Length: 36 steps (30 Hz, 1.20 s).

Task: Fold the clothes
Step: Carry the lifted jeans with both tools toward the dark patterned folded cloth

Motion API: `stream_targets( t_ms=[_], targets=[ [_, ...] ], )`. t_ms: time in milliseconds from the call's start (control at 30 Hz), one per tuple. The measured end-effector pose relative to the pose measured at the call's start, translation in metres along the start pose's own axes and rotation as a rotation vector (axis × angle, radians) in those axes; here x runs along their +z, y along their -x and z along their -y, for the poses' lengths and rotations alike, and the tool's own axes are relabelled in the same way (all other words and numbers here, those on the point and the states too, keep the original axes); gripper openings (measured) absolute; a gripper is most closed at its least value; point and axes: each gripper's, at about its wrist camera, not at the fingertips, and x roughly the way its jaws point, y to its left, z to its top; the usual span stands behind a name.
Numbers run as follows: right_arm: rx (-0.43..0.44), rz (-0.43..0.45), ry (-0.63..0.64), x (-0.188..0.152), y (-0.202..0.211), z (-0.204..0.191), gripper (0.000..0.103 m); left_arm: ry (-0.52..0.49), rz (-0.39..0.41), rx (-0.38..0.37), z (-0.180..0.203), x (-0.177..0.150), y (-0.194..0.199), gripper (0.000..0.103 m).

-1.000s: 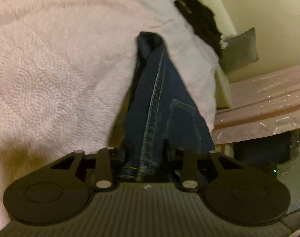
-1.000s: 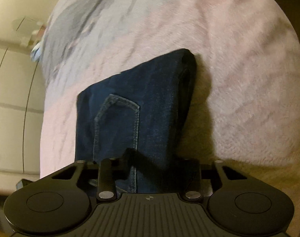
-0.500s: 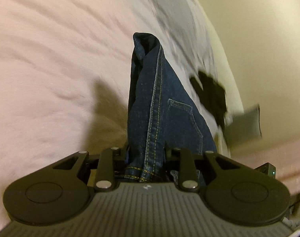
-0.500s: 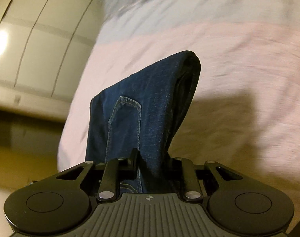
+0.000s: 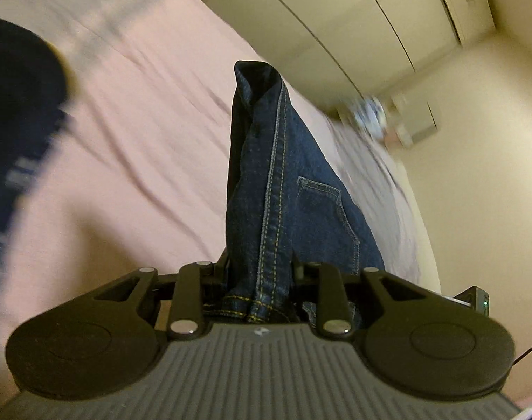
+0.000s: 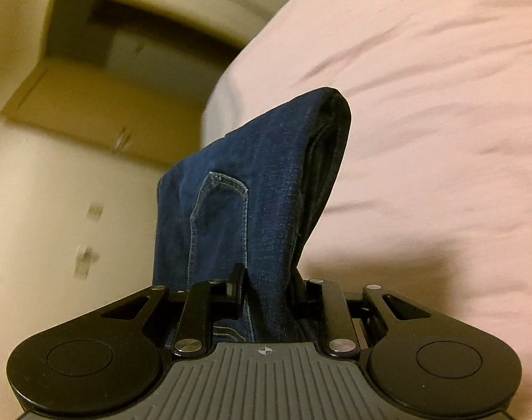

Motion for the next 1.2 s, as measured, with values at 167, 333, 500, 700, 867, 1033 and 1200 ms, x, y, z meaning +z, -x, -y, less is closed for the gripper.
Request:
stream_targets(
  t_ms=[167, 333, 500, 700, 867, 1033, 1200],
  targets=[
    [0.061, -0.067, 0.047, -0.023, -0.106, -0.084, 0.022, 0.039, 0.087, 0.05, -0.075, 0.066, 0.084, 0.023],
    [0.089, -0.086, 0.05, -0.029, -0.197, -0.146, 0.022, 0.044, 0.136, 0.075, -0.133, 0.136, 0.131, 0.023],
    [0.067, -0.089, 0.085, -0.04, -0.267, -0.192, 0.022, 0.079, 0.142, 0.066, -0.192, 0.186, 0.149, 0.023],
    [-0.009, -0.116, 0.087, -0.058, -0.309, -0.199, 0.023, 0.116, 0.108, 0.06, -0.23, 0.183, 0.136, 0.023],
    [-0.088, -0.139, 0.097, -0.059, -0.323, -0.196, 0.025, 0.15, 0.075, 0.06, -0.262, 0.171, 0.114, 0.024],
    [-0.356, -0.168, 0.035, -0.067, -0.35, -0.157, 0.048, 0.246, 0.002, 0.187, -0.307, 0.159, 0.089, 0.027],
    [-0.338, -0.057, 0.041, -0.072, -0.316, -0.143, 0.048, 0.063, 0.077, 0.311, -0.269, 0.162, 0.118, 0.024]
  ],
)
